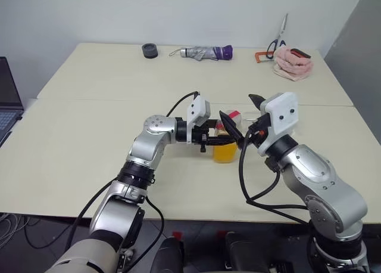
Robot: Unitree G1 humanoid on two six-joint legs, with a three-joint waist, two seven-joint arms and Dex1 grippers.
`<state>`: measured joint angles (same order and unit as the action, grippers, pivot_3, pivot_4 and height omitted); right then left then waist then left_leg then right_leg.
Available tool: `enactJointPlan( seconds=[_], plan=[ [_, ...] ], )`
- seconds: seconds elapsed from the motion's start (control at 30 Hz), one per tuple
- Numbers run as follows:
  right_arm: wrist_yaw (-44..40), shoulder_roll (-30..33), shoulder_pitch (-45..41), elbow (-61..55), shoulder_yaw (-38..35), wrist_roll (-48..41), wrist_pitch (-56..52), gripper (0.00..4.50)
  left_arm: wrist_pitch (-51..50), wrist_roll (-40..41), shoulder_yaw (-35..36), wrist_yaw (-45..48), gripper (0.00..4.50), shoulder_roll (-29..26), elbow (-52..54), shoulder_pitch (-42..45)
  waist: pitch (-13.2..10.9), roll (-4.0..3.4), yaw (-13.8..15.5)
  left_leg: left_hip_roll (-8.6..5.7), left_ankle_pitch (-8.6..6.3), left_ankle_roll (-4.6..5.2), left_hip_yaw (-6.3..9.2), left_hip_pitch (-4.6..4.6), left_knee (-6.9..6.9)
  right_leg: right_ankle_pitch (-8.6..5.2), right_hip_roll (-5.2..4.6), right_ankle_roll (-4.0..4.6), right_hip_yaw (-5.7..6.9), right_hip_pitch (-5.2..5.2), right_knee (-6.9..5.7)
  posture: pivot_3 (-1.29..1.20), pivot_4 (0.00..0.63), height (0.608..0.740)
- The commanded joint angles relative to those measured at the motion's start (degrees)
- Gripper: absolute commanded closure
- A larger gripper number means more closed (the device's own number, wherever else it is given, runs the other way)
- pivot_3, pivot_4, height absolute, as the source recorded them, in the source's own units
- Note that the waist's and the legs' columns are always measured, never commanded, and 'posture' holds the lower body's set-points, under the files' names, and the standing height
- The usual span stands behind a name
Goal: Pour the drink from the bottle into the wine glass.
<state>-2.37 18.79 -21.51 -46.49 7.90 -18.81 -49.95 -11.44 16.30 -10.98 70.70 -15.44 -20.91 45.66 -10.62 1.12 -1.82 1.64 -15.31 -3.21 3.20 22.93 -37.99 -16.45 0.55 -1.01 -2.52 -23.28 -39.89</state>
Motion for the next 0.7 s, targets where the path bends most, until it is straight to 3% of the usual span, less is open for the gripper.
enactJointPlan(
  seconds=[0.03,0.37,0.47,0.67,0.7],
  plan=[
    [1.55,-1.42,-1.43,-2.83,0.46,1.58,-1.93,0.00,2.01,0.14,0.30,0.43,2.70,0.53,0.68,2.12,0.00,0.00,0.01,-0.01,0.00,0.00,-0.01,0.01,0.00,0.00,-0.02,0.00,0.00,0.00,0.01,0.00,0.150,0.740],
    [2.39,-6.54,-2.30,-1.67,1.62,3.06,-4.57,0.00,3.28,-0.67,0.44,0.85,2.70,0.37,-0.69,2.71,0.00,0.00,-0.03,-0.01,-0.01,0.01,0.00,-0.01,0.01,0.00,-0.03,0.00,0.01,0.00,0.00,0.00,0.150,0.740],
    [1.95,-6.87,-2.11,-1.60,1.73,3.31,-4.48,0.61,3.55,-0.84,0.44,0.84,2.70,0.30,-0.81,2.68,0.00,0.00,-0.04,-0.02,-0.01,0.01,0.00,0.00,0.01,0.00,-0.03,0.00,0.01,0.00,0.00,0.00,0.150,0.740],
    [1.04,-7.57,-1.45,-1.45,1.45,2.47,-5.00,2.68,3.87,-1.05,0.56,0.91,2.70,0.29,-0.96,2.63,0.00,0.00,-0.04,-0.01,-0.01,0.01,0.01,0.00,0.01,0.00,-0.03,0.00,0.02,0.00,0.00,0.00,0.150,0.740],
    [0.64,-7.63,-1.34,-1.45,1.35,2.09,-5.35,2.69,3.94,-1.07,0.56,0.90,2.70,0.31,-0.97,2.63,0.00,0.00,-0.04,-0.01,-0.01,0.01,0.01,0.00,0.01,0.00,-0.03,0.00,0.02,0.00,0.00,0.00,0.150,0.740]
  ],
)
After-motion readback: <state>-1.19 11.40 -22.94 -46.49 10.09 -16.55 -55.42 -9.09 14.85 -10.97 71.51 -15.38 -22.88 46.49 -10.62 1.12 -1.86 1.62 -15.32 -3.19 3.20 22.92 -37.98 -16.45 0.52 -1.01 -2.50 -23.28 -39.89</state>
